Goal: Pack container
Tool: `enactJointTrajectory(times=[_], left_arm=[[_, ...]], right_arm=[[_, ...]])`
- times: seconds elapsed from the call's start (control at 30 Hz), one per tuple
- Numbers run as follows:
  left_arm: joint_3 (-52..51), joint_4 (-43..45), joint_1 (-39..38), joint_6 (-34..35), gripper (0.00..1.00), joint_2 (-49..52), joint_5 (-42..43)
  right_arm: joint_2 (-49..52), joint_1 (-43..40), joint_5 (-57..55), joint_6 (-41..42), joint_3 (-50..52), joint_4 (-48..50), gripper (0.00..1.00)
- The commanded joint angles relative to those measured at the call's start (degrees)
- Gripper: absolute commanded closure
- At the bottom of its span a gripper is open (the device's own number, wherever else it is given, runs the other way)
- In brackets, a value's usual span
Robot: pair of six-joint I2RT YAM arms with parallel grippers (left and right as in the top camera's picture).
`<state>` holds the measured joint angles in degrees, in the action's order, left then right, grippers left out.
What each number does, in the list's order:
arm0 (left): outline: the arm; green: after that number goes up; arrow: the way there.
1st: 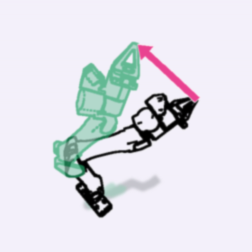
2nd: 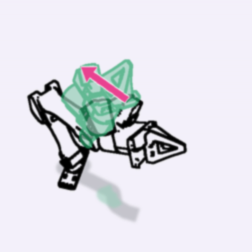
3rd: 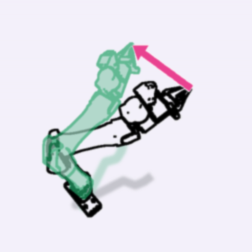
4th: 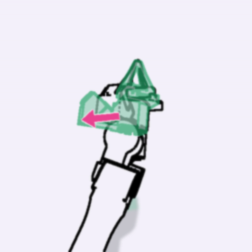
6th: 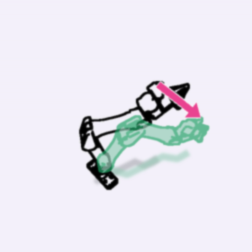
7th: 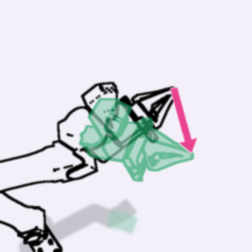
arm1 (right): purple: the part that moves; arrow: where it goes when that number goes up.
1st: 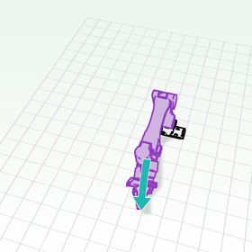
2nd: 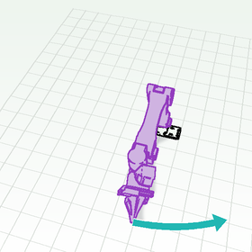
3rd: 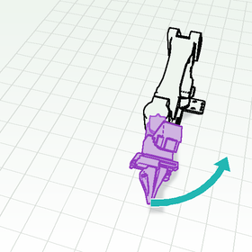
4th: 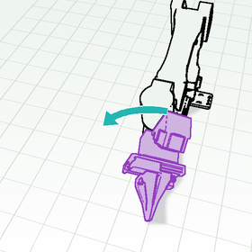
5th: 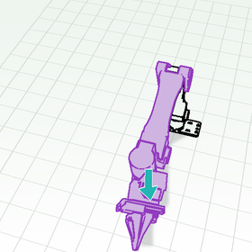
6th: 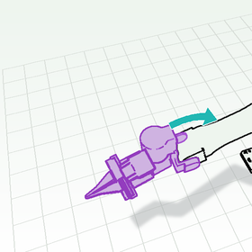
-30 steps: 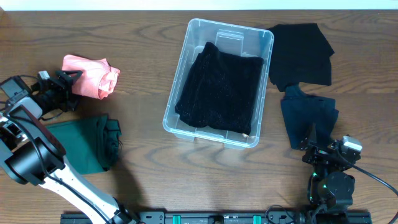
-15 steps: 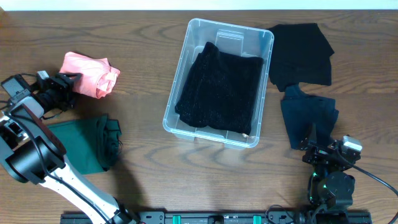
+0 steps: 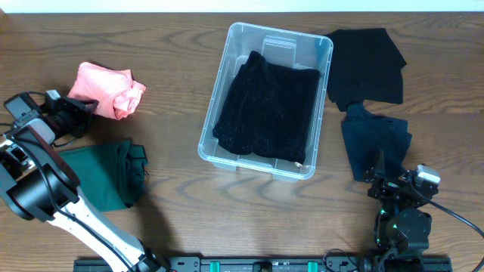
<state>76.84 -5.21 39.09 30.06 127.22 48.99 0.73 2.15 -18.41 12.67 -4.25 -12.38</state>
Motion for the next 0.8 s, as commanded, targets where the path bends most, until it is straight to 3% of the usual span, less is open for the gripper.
enactJointTrajectory(times=[0.0, 0.2, 0.5, 0.77], left_arm=[[-0.9, 2.0, -0.2, -0.4, 0.87, 1.7, 0.5], [-0.9, 8.4, -0.2, 0.6, 0.87, 1.6, 8.7], [-0.9, 8.6, -0.8, 0.5, 0.91, -2.1, 16.7], [-0.9, 8.5, -2.7, 1.0, 0.92, -11.6, 19.6]], right_arm=[[-0.2, -0.3, 0.0, 0.6, 0.2, -0.1, 0.01], [-0.2, -0.3, 0.0, 0.6, 0.2, -0.1, 0.01], [-0.2, -0.3, 0.0, 0.6, 0.2, -0.1, 0.01], [-0.2, -0.3, 0.0, 0.6, 0.2, -0.1, 0.01]])
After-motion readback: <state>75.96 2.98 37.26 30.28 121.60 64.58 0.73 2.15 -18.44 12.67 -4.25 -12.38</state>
